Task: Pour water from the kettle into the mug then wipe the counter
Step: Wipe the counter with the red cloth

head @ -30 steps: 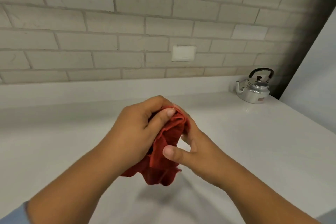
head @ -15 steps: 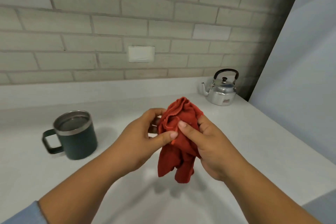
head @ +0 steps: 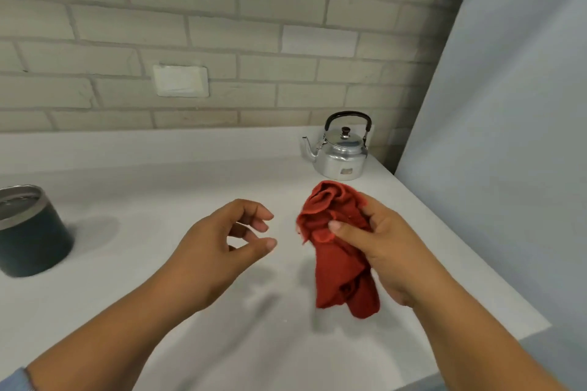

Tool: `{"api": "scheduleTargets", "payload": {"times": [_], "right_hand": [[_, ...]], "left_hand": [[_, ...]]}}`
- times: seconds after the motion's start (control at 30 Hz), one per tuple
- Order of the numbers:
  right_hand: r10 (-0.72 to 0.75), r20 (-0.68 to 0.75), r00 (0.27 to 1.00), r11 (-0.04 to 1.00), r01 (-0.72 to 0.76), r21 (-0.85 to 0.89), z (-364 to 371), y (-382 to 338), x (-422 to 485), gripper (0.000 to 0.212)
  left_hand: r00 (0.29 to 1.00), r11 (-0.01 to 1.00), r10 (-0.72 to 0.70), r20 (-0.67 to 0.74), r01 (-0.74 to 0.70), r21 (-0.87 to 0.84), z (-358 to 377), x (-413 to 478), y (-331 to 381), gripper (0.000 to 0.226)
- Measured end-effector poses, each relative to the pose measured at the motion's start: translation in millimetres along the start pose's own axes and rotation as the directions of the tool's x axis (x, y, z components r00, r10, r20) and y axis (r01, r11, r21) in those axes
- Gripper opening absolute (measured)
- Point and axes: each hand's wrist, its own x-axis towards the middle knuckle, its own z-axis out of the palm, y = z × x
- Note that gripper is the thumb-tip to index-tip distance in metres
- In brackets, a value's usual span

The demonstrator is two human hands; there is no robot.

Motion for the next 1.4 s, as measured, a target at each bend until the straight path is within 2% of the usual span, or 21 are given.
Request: {"api": "scheduleTargets", "payload": {"times": [0.1,0.23,0.33,0.43,0.53,0.6,0.63,0.73,0.77,0.9,0.97,1.07,1.13,1.2,1.23,1.27,1.3,1.4], "right_hand": [[0.002,-0.228,0.974,0.998,-0.016,-0.061,-56.9,-5.9,-5.8,0.036],[-0.013,-0.484,0.875,0.958,-0.128,-0.257,-128.1,-3.2,-15.8,0.038],[-0.034,-0.618,0.785,0.849,-0.304,-0.432,-169.5,13.1,-17.2,0.019],[-0.062,-0.685,0.726,0.702,-0.457,-0.546,-193.0,39.4,-13.2,0.022],[-0.026,-0.715,0.699,0.540,-0.592,-0.599,-204.4,70.8,-9.8,0.025],[-0.008,-0.689,0.725,0.423,-0.622,-0.659,-208.4,91.0,-13.5,0.032],[0.016,-0.659,0.752,0.401,-0.609,-0.685,-209.0,101.7,-17.0,0.038],[0.090,-0.576,0.813,0.474,-0.543,-0.693,-205.4,135.2,-27.1,0.049],[0.095,-0.581,0.808,0.473,-0.550,-0.688,-203.0,144.5,-27.6,0.048],[0.041,-0.649,0.760,0.348,-0.619,-0.704,-175.0,163.0,-16.2,0.045],[0.010,-0.614,0.789,0.335,-0.581,-0.741,-149.9,164.6,-8.5,0.045],[-0.013,-0.427,0.904,0.418,-0.383,-0.824,-111.6,165.7,-0.1,0.044],[-0.031,-0.290,0.957,0.569,-0.221,-0.792,-96.6,159.3,1.4,0.041],[-0.090,-0.351,0.932,0.722,-0.181,-0.667,-109.0,144.4,6.1,0.041],[-0.106,-0.425,0.899,0.762,-0.201,-0.615,-124.5,137.2,10.1,0.042],[-0.095,-0.487,0.868,0.759,-0.253,-0.600,-143.9,131.7,14.5,0.041],[-0.073,-0.522,0.850,0.706,-0.325,-0.629,-163.9,128.9,18.5,0.039],[0.067,-0.582,0.811,0.415,-0.553,-0.723,-199.2,140.8,26.3,0.049]], "left_hand": [[0.997,0.999,-0.009,0.081,0.005,0.048,9.1,8.6,-1.8,0.015],[0.988,0.995,-0.012,0.153,-0.005,0.104,21.0,22.0,-1.0,0.013],[0.991,0.991,0.004,0.131,-0.021,0.129,31.0,31.1,-3.5,0.013],[0.993,0.986,0.011,0.118,-0.030,0.163,37.5,36.7,-8.4,0.013],[0.993,0.981,0.015,0.114,-0.036,0.191,39.1,39.8,-15.1,0.012],[0.995,0.979,0.007,0.101,-0.027,0.202,37.6,41.1,-19.7,0.013],[0.995,0.979,-0.001,0.097,-0.019,0.204,36.7,41.3,-21.9,0.013],[0.996,0.977,-0.021,0.092,0.001,0.215,34.2,40.8,-28.0,0.017],[0.995,0.978,-0.026,0.094,0.006,0.210,33.2,40.4,-30.1,0.018],[0.993,0.980,-0.055,0.107,0.033,0.197,30.1,37.4,-38.3,0.020],[0.992,0.977,-0.070,0.102,0.048,0.206,29.7,35.5,-42.1,0.019],[0.991,0.969,-0.095,0.095,0.070,0.235,28.4,33.2,-48.2,0.017],[0.990,0.961,-0.106,0.090,0.079,0.264,25.5,32.5,-50.2,0.016],[0.992,0.953,-0.103,0.078,0.076,0.294,20.5,31.3,-50.8,0.017],[0.992,0.952,-0.102,0.067,0.078,0.297,17.7,30.4,-51.7,0.017],[0.993,0.952,-0.106,0.059,0.084,0.295,15.2,28.9,-53.6,0.017],[0.992,0.951,-0.113,0.055,0.092,0.296,13.0,26.7,-55.9,0.017],[0.989,0.943,-0.141,0.050,0.119,0.312,7.4,19.3,-64.1,0.018]]}}
